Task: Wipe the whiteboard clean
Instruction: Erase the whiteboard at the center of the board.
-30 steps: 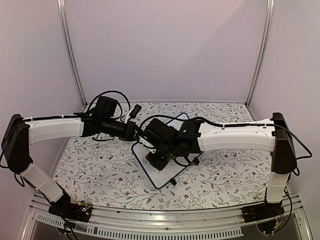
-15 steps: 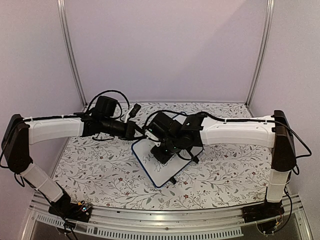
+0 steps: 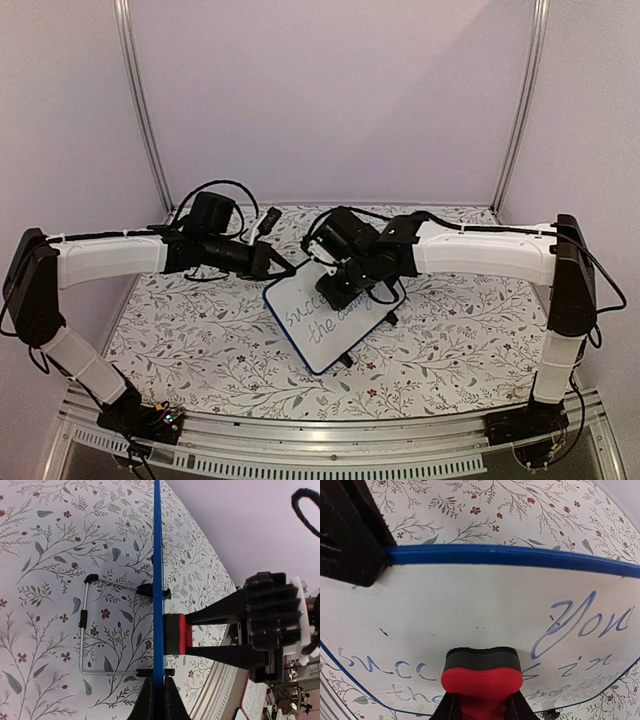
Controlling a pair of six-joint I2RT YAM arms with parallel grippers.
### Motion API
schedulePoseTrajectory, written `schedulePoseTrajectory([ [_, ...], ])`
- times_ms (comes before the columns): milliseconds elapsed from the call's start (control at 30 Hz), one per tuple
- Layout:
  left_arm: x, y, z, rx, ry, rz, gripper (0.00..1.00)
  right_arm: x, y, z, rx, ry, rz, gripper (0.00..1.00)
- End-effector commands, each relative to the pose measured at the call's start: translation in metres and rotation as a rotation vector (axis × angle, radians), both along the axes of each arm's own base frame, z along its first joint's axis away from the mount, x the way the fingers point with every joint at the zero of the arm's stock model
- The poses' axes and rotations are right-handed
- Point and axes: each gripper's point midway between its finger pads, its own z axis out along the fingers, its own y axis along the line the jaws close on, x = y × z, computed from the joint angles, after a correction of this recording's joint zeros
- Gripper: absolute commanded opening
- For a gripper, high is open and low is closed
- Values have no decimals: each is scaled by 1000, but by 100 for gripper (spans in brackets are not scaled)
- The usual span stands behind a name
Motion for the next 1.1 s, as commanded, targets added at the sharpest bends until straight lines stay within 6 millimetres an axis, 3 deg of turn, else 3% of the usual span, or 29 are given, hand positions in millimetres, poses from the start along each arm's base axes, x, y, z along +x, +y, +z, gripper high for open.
schedulePoseTrajectory([
  [0, -15, -9, 6, -43, -3, -82, 0, 29, -18, -5, 4, -28, -74, 19],
  [1067, -16, -10, 7, -50, 1, -92, 0, 75, -60, 9, 26, -71, -214, 19],
])
